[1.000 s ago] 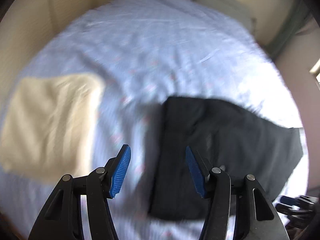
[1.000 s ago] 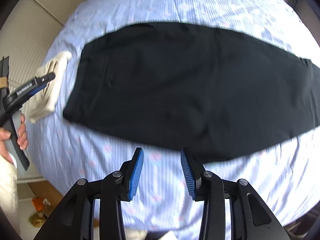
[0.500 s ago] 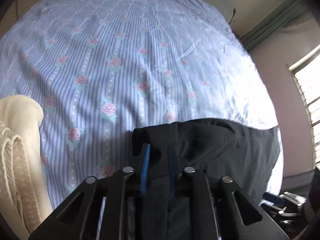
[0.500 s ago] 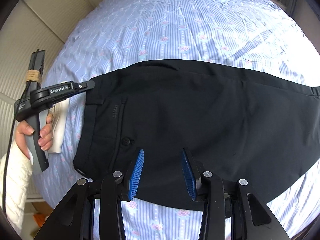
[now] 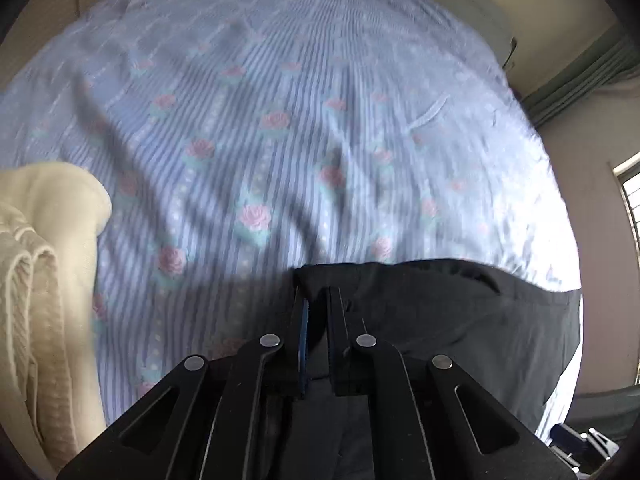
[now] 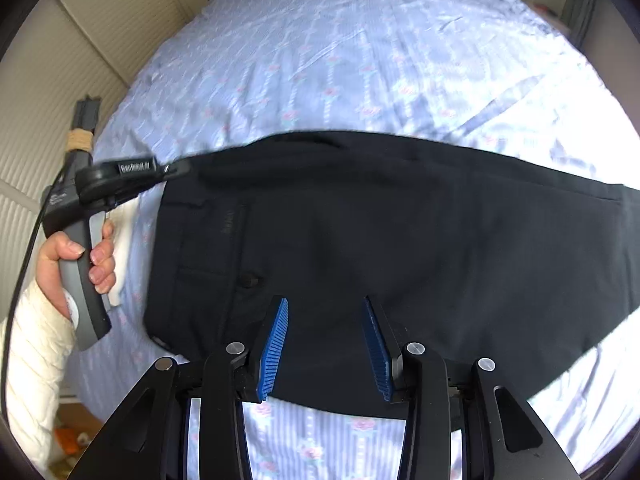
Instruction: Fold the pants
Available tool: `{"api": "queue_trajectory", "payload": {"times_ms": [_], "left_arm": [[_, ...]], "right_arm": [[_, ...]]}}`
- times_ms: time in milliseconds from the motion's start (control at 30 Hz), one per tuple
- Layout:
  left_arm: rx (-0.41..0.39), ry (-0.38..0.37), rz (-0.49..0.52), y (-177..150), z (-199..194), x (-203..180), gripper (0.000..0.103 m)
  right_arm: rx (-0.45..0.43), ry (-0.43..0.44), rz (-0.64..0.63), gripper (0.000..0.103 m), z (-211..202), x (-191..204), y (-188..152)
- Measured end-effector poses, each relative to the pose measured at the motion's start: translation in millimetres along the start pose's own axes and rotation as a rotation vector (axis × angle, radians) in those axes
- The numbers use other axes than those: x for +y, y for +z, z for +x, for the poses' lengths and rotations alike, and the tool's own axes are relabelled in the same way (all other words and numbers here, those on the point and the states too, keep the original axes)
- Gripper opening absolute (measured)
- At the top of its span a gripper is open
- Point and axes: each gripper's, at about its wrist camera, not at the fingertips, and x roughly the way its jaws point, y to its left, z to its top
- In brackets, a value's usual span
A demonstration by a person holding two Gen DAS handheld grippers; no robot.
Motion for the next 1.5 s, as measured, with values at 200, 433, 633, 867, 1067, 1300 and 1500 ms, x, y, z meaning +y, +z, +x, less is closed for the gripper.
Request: {"api": "queue_trajectory", "payload": {"times_ms": [200, 433, 633, 867, 1067, 1300, 1500], "left_arm": [[-0.120, 0.097, 0.118, 2, -56, -28, 0.046], [-0.240, 0.018, 0.279, -26, -172, -87, 0.053], [-0.292, -0.106, 0.451, -59, -228, -173, 0.059], [-0.341, -0.218, 0.668, -102, -249, -293, 0.062], [-0.324, -0.313, 0.726, -127, -243, -384, 0.062], [-0.278, -0.351, 0.767, -135, -196, -511, 0.066], [-0.260, -0.327, 0.838, -133, -130, -614, 0.077]], "right_arm": [[-0.058, -0.033, 0.058, 0.040, -25, -19, -4], [-0.171, -0.021, 0.115, 0.040, -93, -48, -30], [-0.335, -0.039, 0.151, 0.049, -171, -78, -66], [-0.488, -0.107, 0.230, 0.050, -251, -135, -97], [-0.562, -0.185, 0.332, 0.050, -293, -212, -125], [-0.592, -0.178, 0.423, 0.050, -318, -346, -143], [-0.572, -0.122, 0.456, 0.050, -307, -464, -137]]}}
